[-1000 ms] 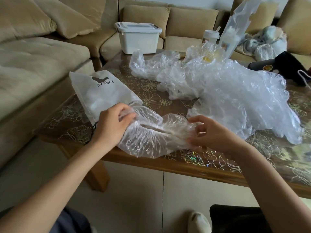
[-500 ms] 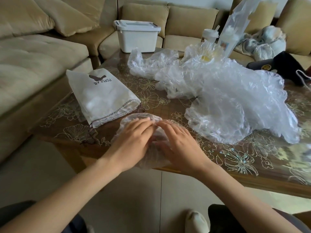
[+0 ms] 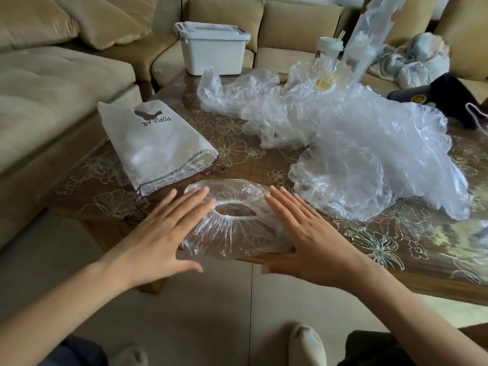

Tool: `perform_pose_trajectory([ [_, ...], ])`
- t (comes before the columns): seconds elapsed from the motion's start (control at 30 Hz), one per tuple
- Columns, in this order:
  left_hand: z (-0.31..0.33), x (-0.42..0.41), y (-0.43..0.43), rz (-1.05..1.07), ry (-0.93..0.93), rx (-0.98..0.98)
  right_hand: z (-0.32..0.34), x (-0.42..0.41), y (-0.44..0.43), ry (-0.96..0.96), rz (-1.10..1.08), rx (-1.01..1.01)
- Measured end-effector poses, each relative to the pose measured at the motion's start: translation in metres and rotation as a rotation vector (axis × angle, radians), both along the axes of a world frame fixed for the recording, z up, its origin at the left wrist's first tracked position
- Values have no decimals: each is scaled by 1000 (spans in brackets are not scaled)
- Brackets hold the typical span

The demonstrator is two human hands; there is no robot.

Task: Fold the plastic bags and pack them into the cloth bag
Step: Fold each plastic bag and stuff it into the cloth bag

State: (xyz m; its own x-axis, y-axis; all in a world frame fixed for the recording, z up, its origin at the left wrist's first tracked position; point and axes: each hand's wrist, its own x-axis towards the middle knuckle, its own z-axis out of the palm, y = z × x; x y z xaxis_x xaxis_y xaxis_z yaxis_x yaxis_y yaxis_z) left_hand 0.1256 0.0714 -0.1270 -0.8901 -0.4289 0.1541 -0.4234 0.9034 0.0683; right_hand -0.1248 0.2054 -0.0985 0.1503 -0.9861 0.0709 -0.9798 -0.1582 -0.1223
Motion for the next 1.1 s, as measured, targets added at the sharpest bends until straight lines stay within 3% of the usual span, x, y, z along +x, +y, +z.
perform_pose_trajectory([
  [0.2, -14, -7, -3, -85, 106, -57, -19, 11, -4, -28, 80, -213],
  [0.27, -12, -5, -4, -111, 198, 48, -17, 13, -3, -132, 60, -204],
  [0.43, 18, 2, -5, 26, 460, 547, -5, 11, -9, -440, -8, -177],
  [0.57, 23, -12, -16, 260, 639, 526, 9, 10, -23, -716, -289, -132],
  [0.63, 23, -26, -14, 409, 642, 366, 10, 9, -35, -712, -400, -215],
  [0.73, 29, -49, -2, 607, 477, 82, 7, 13, -52, -639, -535, -243],
  [0.9, 30, -65, 1, 777, 241, 64, 4, 27, -59, -283, -573, -212],
  [1.0, 32, -65, -4, 715, 454, 259, 4, 27, -59, -193, -549, -188],
  [1.1, 49, -59, -8, 661, 771, 788, 11, 19, -55, -233, -486, -165],
])
